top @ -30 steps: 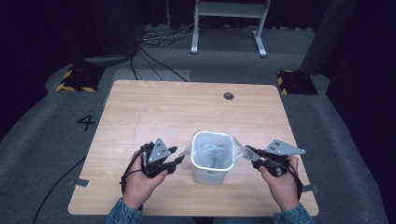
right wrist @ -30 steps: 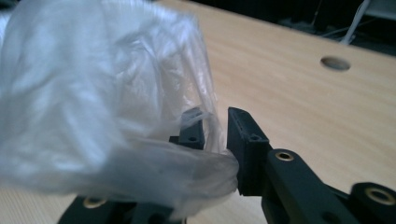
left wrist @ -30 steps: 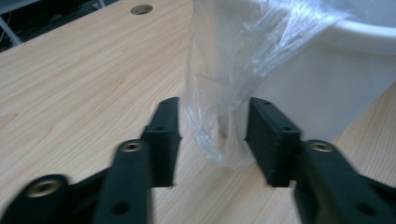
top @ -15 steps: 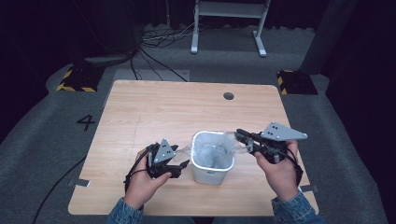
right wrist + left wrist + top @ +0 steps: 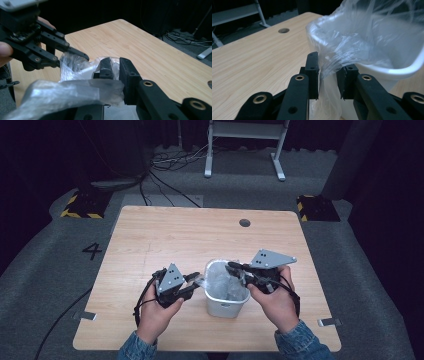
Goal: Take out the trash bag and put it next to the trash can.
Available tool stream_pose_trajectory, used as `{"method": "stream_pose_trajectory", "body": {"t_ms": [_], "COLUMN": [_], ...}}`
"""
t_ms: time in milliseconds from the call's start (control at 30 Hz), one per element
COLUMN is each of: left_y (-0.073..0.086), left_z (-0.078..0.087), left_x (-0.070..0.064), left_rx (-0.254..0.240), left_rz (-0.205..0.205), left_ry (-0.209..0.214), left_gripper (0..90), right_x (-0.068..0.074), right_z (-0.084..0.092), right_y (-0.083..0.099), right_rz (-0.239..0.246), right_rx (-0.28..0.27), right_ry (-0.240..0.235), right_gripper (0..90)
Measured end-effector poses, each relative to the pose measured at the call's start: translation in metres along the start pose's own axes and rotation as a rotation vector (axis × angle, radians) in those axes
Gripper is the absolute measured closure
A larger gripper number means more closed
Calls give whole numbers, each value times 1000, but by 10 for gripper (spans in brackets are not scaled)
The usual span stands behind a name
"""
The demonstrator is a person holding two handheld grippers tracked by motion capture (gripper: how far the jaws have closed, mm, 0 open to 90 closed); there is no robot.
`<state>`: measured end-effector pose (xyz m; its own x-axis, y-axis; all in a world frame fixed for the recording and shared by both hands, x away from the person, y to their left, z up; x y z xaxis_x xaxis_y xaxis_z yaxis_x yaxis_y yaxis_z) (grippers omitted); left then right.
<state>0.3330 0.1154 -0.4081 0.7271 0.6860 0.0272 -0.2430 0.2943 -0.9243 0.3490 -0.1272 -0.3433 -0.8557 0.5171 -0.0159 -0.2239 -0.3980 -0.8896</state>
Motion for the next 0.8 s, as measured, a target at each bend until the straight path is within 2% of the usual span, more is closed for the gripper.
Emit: {"method": "stream_pose_trajectory", "body": {"t_ms": [100,267,400,500,667,800], "left_y": [-7,-18,-26,-33,-43,-44], "left_z": [6,5,1,-1,-8,-13], "left_x": [-3,-4,-7,-14,-25,-26], "left_rx": [-35,-50,-67,-74,-55,-53], "left_rz": [17,24,46,30,-31,-19], "left_ry": [6,10,40,54,66,86], "left_gripper": [734,762,814,833,835,839], "right_x": [2,3,5,6,8,7], "right_z": [-3,-9,-15,-19,-26,-31], "right_y": [2,6,9,10,12,16], "right_rz": [-1,-5,2,17,61,60], "right_rx": [5,22,33,47,85,104], "right_ry": [-8,-29,-45,-56,-61,-59], "right_gripper": [719,476,382,356,309,292]}}
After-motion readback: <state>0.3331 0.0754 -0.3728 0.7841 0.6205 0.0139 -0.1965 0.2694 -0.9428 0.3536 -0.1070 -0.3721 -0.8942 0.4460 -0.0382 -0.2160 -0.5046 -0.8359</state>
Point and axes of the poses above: each handheld gripper's, and its own axes: z roughly backward along the jaws, y roughly out of its underside, x roughly to its left, the point moved 2 cm from there along -z, roughly forward along the jaws, and after that the axes turned 4 degrees about -y, right-handed, at the moved point
